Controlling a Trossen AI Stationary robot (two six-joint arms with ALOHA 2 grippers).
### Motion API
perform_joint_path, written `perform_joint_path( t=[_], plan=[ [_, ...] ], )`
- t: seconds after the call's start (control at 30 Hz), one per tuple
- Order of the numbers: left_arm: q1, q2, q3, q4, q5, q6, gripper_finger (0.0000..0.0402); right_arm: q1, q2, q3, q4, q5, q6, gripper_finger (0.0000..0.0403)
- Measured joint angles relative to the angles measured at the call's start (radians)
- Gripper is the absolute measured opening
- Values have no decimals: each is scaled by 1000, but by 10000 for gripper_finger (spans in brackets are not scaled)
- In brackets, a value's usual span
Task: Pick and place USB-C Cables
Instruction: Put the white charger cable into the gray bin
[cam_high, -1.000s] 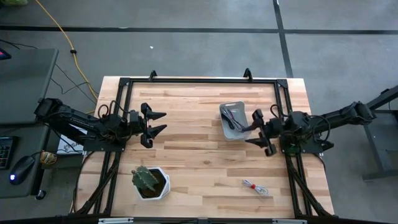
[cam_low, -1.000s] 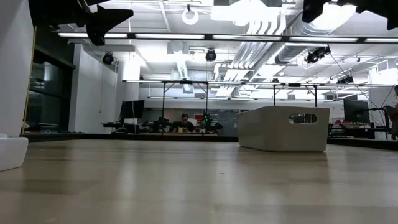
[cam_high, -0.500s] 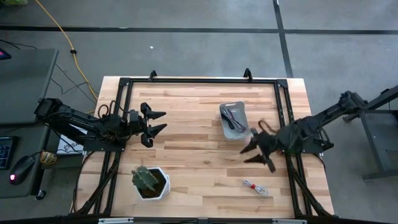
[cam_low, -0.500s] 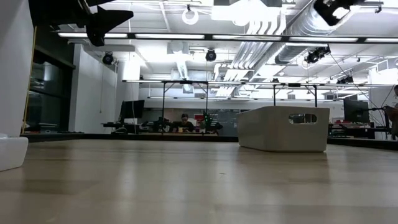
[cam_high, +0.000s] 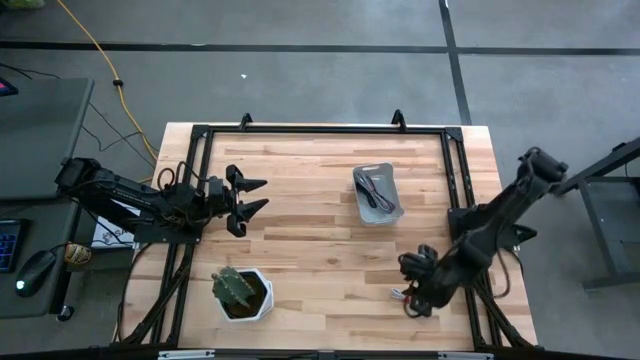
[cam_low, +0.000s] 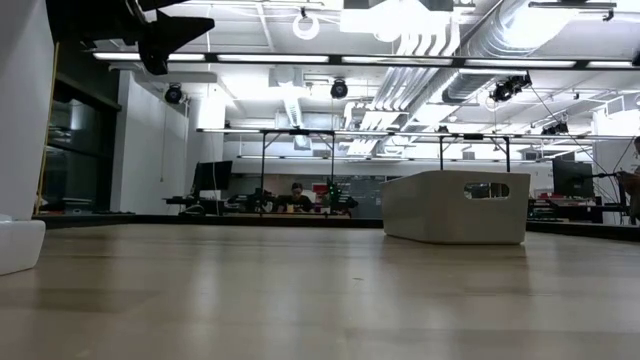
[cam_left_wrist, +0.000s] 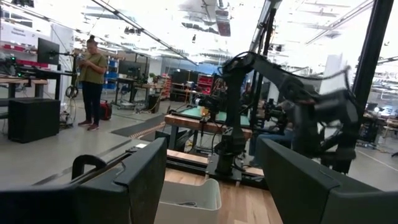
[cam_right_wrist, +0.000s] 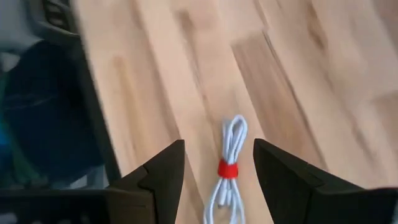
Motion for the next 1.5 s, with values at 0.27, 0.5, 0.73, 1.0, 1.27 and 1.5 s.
perform_joint_path(
  t=[0.27, 0.5, 0.73, 1.0, 1.27, 1.5],
  plan=[
    [0, 0, 0, -14, 0, -1, 239, 15, 209, 5, 2, -87, 220, 181],
    [0, 0, 0, -29, 0, -26, 239, 14, 340, 5, 8, -181, 249, 181],
    [0, 0, 0, -32, 0, -27, 239, 14, 400, 7, 38, -204, 250, 181],
    [0, 0, 0, -32, 0, -29, 239, 15, 405, 8, 30, -183, 280, 181],
    [0, 0, 0, -32, 0, -30, 239, 15, 407, 7, 28, -180, 280, 181],
    [0, 0, 0, -32, 0, -29, 239, 15, 408, 5, 26, -178, 279, 178]
  ],
)
